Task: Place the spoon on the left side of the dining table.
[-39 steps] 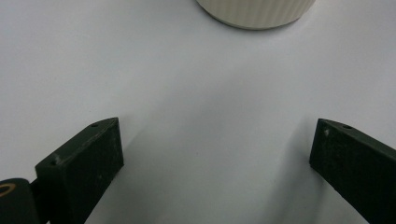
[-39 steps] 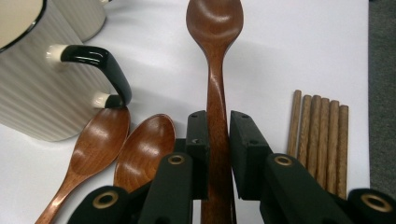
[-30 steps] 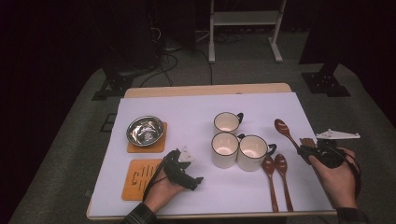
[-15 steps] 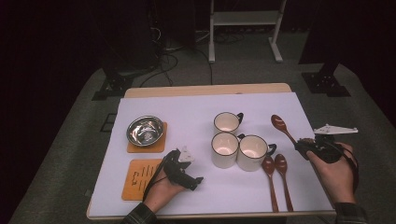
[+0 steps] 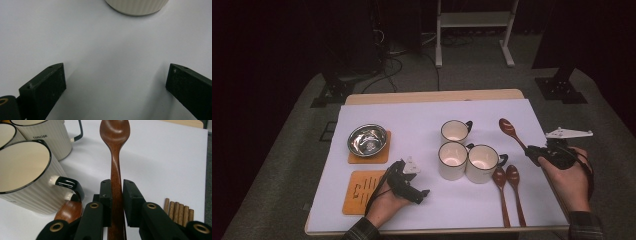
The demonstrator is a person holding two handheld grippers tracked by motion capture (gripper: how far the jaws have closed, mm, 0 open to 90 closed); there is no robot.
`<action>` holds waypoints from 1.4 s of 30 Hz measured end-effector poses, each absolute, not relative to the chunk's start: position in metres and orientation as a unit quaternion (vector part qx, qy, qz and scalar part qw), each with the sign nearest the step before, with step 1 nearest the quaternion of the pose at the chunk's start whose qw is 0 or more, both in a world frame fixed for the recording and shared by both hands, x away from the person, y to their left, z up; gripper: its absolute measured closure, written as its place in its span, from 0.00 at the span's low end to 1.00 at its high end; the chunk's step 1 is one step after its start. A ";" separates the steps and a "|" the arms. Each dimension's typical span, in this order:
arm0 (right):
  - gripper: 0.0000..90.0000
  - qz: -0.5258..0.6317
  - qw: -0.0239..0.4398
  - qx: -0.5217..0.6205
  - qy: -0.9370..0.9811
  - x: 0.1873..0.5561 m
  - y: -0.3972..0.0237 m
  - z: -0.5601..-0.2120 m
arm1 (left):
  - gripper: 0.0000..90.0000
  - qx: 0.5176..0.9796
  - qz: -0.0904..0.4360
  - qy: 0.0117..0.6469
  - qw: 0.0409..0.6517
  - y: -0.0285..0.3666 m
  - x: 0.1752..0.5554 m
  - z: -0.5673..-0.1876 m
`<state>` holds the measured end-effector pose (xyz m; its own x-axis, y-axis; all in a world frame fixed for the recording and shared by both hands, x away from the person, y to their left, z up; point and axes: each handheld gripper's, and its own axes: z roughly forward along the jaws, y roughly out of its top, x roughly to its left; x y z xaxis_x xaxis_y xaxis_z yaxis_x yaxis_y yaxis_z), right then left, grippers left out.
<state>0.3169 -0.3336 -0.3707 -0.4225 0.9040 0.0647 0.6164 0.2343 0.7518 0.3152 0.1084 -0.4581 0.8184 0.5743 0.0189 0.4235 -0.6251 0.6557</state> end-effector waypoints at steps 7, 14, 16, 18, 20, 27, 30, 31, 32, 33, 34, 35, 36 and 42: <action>0.86 0.368 0.198 0.496 0.762 0.320 -0.332 -0.367 | 0.02 0.894 0.114 0.279 0.331 0.108 0.315 -0.458; 0.86 0.372 0.201 0.492 0.761 0.322 -0.330 -0.361 | 0.02 0.894 0.114 0.279 0.331 0.108 0.315 -0.458; 0.86 0.374 0.200 0.492 0.760 0.323 -0.330 -0.359 | 0.02 0.894 0.114 0.279 0.331 0.108 0.315 -0.458; 0.86 0.375 0.199 0.492 0.760 0.323 -0.330 -0.358 | 0.02 0.894 0.114 0.279 0.331 0.108 0.315 -0.458; 0.86 0.376 0.200 0.491 0.760 0.323 -0.330 -0.358 | 0.02 0.894 0.114 0.279 0.331 0.108 0.315 -0.458; 0.86 0.379 0.199 0.484 0.763 0.326 -0.326 -0.354 | 0.02 0.894 0.114 0.280 0.332 0.108 0.315 -0.458; 0.86 0.379 0.199 0.483 0.764 0.328 -0.324 -0.352 | 0.02 0.894 0.114 0.280 0.332 0.108 0.315 -0.458; 0.86 0.379 0.198 0.482 0.765 0.328 -0.324 -0.352 | 0.02 0.894 0.114 0.280 0.332 0.108 0.315 -0.458; 0.86 0.379 0.198 0.483 0.764 0.328 -0.323 -0.351 | 0.02 0.894 0.114 0.280 0.332 0.108 0.315 -0.458; 0.86 0.379 0.198 0.481 0.765 0.329 -0.323 -0.351 | 0.02 0.894 0.114 0.280 0.332 0.108 0.315 -0.458; 0.86 0.379 0.196 0.482 0.765 0.329 -0.322 -0.350 | 0.02 0.894 0.114 0.280 0.332 0.108 0.315 -0.458; 0.86 0.380 0.196 0.481 0.765 0.330 -0.321 -0.350 | 0.02 0.894 0.114 0.280 0.332 0.108 0.315 -0.458; 0.86 0.380 0.196 0.480 0.766 0.330 -0.321 -0.350 | 0.02 0.894 0.114 0.280 0.332 0.108 0.315 -0.458; 0.86 0.383 0.195 0.475 0.768 0.333 -0.316 -0.347 | 0.02 0.894 0.114 0.279 0.331 0.108 0.315 -0.458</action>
<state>0.3334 -0.3160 -0.3471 -0.4717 0.8794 0.0643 0.5804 0.2548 0.7735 0.3151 0.1084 -0.4580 0.8185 0.5742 0.0184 0.4239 -0.6252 0.6553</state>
